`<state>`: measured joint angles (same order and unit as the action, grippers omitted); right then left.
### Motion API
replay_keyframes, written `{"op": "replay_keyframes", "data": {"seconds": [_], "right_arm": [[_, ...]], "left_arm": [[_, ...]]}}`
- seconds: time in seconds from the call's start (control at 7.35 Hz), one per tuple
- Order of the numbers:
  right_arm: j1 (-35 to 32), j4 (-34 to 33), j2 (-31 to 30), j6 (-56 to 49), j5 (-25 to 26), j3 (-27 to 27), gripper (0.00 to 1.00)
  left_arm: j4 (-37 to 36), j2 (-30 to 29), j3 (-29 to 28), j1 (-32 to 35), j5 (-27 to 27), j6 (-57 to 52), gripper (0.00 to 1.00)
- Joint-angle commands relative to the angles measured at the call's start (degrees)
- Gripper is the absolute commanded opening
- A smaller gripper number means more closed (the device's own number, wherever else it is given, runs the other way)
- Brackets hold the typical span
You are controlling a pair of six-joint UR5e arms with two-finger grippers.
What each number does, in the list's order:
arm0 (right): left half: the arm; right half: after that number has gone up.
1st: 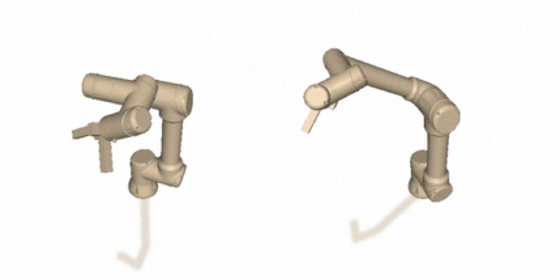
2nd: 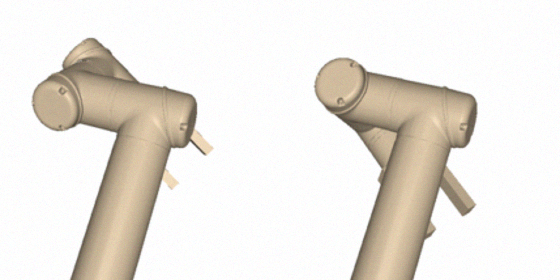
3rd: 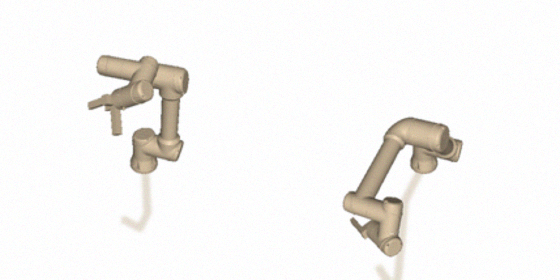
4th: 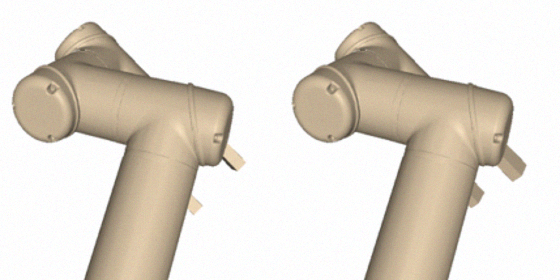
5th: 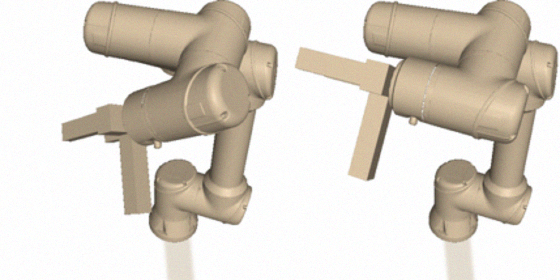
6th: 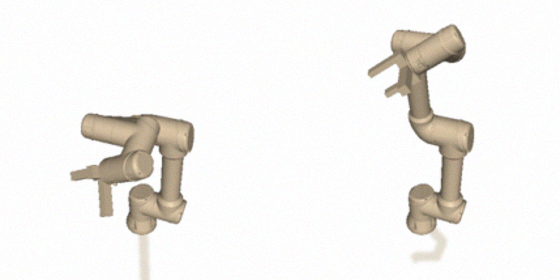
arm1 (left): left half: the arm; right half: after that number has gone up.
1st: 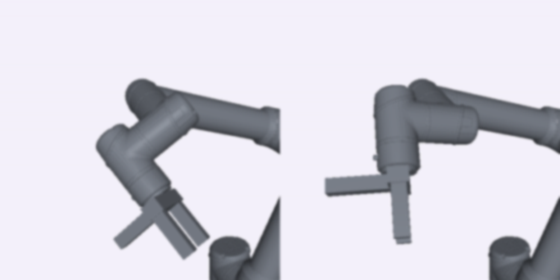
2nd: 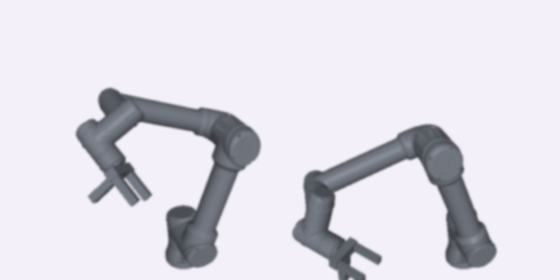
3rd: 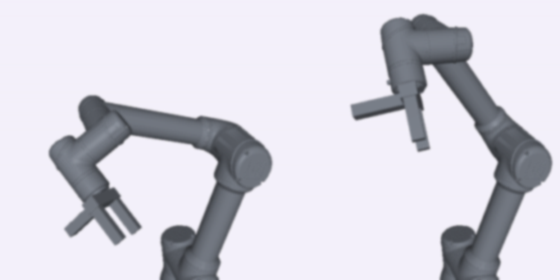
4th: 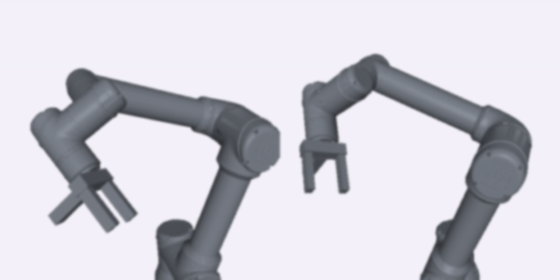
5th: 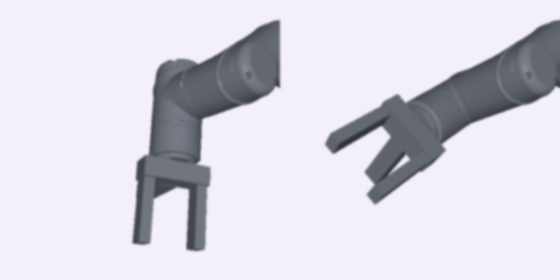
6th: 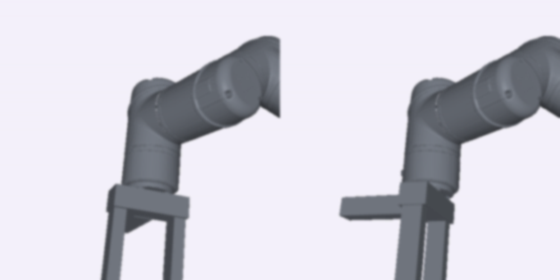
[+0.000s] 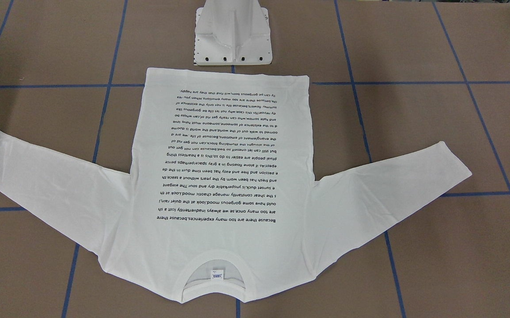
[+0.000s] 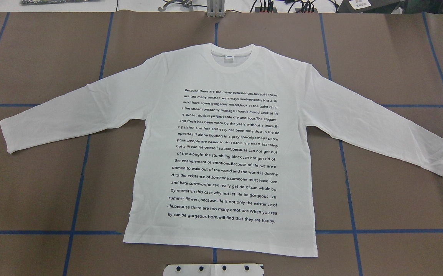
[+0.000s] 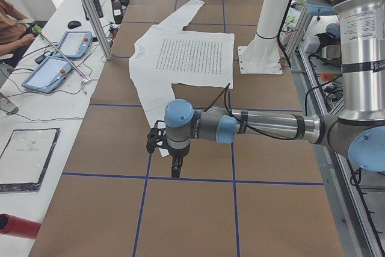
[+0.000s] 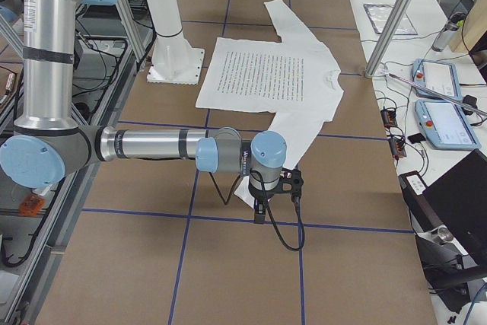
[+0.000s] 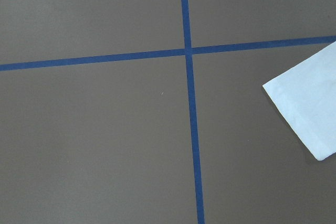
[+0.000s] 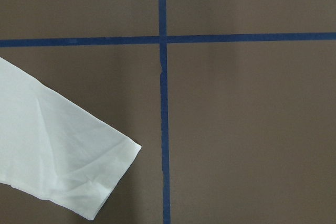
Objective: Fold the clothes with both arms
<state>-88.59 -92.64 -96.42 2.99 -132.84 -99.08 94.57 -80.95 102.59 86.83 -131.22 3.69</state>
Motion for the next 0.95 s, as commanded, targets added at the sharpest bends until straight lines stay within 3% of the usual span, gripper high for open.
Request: {"op": "replay_keyframes", "data": {"seconds": [0.0, 0.54, 0.82], "right_arm": [[0.0, 0.0, -0.1, 0.0, 0.0, -0.2, 1.0], [0.7, 0.4, 0.8, -0.1, 0.3, -0.6, 1.0], [3.7, 7.2, 1.7, 0.1, 0.3, 0.2, 1.0]], "left_arm": [[0.0, 0.1, 0.1, 0.1, -0.2, -0.1, 1.0], [0.9, -1.0, -0.2, -0.1, -0.6, -0.1, 1.0], [0.6, -3.2, 0.5, -0.7, -0.6, 0.2, 1.0]]}}
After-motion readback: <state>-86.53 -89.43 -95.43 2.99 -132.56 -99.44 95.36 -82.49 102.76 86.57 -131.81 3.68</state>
